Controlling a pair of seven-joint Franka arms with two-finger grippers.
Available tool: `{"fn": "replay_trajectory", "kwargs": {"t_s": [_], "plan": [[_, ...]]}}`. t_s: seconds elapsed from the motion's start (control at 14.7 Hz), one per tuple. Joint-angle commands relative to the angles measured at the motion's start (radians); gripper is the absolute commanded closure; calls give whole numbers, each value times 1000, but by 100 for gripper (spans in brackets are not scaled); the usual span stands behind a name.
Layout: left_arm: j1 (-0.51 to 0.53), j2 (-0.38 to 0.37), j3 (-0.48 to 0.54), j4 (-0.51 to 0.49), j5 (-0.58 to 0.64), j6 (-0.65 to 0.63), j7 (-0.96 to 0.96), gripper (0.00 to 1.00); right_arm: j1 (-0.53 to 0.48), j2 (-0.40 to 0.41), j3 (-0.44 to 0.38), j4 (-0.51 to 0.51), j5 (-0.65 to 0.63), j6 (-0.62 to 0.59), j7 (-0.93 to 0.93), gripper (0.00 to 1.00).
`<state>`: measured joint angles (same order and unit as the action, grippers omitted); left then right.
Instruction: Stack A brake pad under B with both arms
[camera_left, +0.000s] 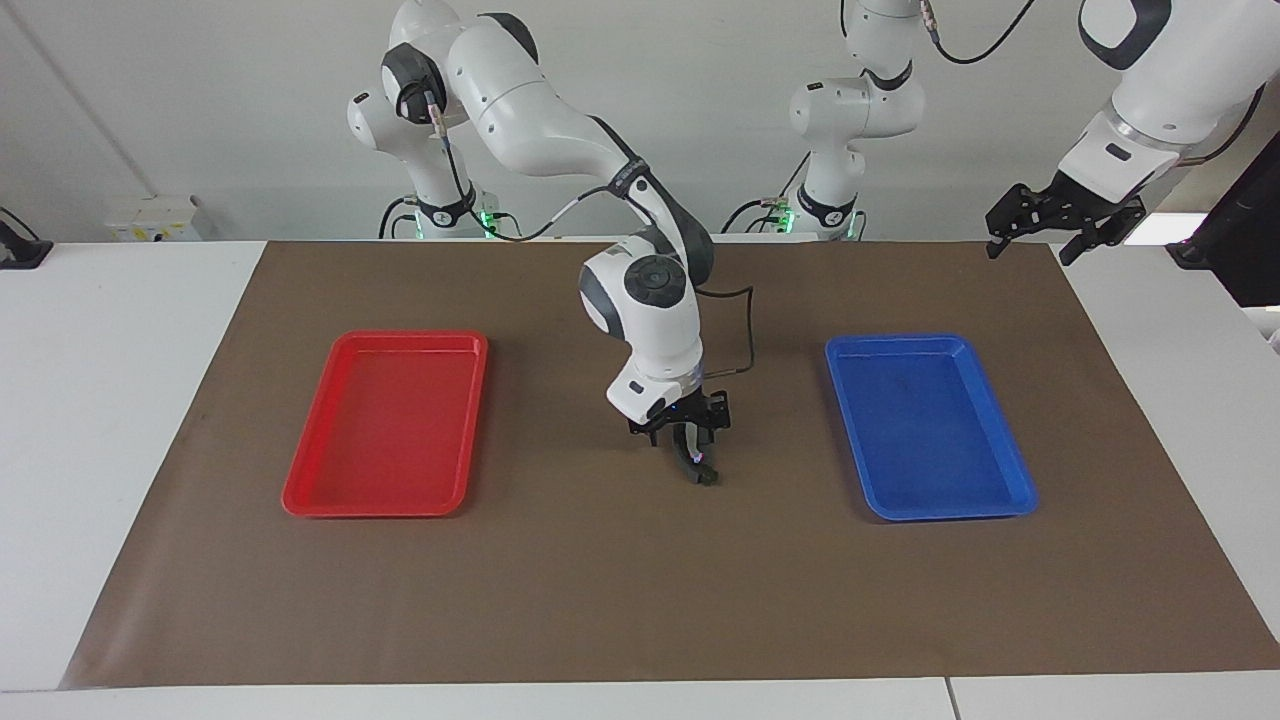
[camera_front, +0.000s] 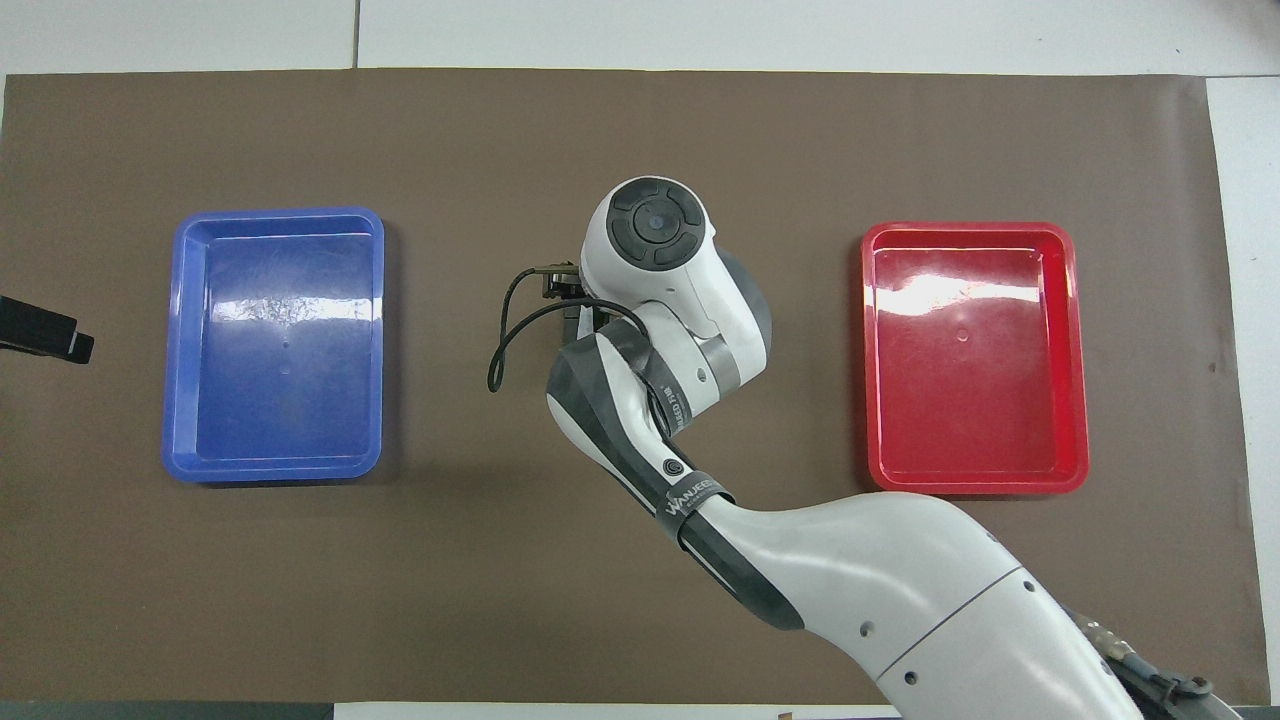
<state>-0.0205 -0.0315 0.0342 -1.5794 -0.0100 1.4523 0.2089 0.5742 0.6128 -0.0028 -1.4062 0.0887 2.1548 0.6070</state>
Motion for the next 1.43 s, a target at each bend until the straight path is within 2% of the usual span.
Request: {"fn": "replay_trajectory", "kwargs": {"t_s": [0.0,0.34,0.75,1.23,1.36], "plan": [[-7,-31,1,-37,19,0,-2,1,-80,-149,7,-118,-73,-26,11,1],[4,-31,3,-36,19,2,-3,1,-272,-349,9,-250,-110,-84,-78,1],[4,-31,3,-36,19,0,-6,1,-479,-465,12,-254,-110,-275,-286,1],[-6,-30,3,-37,21,34,-6,1,-562,-596,9,-238,-106,-458,-349,1],[-4,-30,3,-39,21,49,-6,1,-583,-611,9,-211,-102,-531,-416,1]]}}
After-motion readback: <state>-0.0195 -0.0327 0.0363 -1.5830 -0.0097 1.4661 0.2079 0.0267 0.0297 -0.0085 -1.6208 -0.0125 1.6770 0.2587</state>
